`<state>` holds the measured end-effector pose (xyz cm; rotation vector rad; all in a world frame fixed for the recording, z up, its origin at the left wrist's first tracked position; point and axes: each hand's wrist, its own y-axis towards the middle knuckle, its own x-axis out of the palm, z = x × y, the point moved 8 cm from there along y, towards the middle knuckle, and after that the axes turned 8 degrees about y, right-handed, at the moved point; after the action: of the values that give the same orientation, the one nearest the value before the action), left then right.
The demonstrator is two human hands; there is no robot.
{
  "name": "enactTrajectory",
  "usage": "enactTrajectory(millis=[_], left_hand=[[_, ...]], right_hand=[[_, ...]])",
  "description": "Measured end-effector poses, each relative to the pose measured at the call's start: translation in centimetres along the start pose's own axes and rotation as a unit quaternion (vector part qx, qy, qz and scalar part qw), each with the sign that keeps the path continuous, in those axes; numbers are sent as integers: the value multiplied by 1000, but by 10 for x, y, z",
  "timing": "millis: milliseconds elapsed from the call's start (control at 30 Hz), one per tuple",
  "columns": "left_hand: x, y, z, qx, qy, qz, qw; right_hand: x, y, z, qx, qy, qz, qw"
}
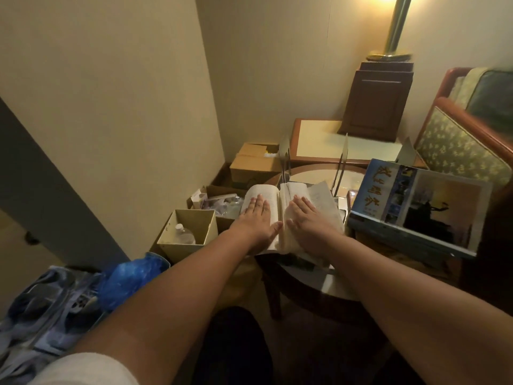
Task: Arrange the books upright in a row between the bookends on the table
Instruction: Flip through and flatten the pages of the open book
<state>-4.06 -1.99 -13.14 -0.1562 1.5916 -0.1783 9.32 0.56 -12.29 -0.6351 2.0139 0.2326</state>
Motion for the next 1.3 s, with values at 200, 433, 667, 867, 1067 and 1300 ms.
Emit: enactTrajectory(millis=[200, 433, 667, 867, 1067, 1300], left_hand=[[-20, -3, 11, 64, 12, 69, 996], [-52, -27, 10, 98, -87, 252, 959], [-53, -35, 16, 161, -143, 183, 959], [-52, -37, 12, 207, -80, 131, 966], [-57, -41, 19, 243, 1, 149, 959], [-65, -54, 32, 289, 51, 244, 924]], right_hand=[[-11, -24, 8, 8, 125, 50, 991], [-7, -45, 2, -6, 113, 52, 992], [-7, -49, -15, -49, 83, 67, 993], [-8, -49, -18, -72, 58, 51, 994], [-10, -41, -21, -94, 32, 51, 994], [-14, -43, -20, -117, 60, 80, 988]])
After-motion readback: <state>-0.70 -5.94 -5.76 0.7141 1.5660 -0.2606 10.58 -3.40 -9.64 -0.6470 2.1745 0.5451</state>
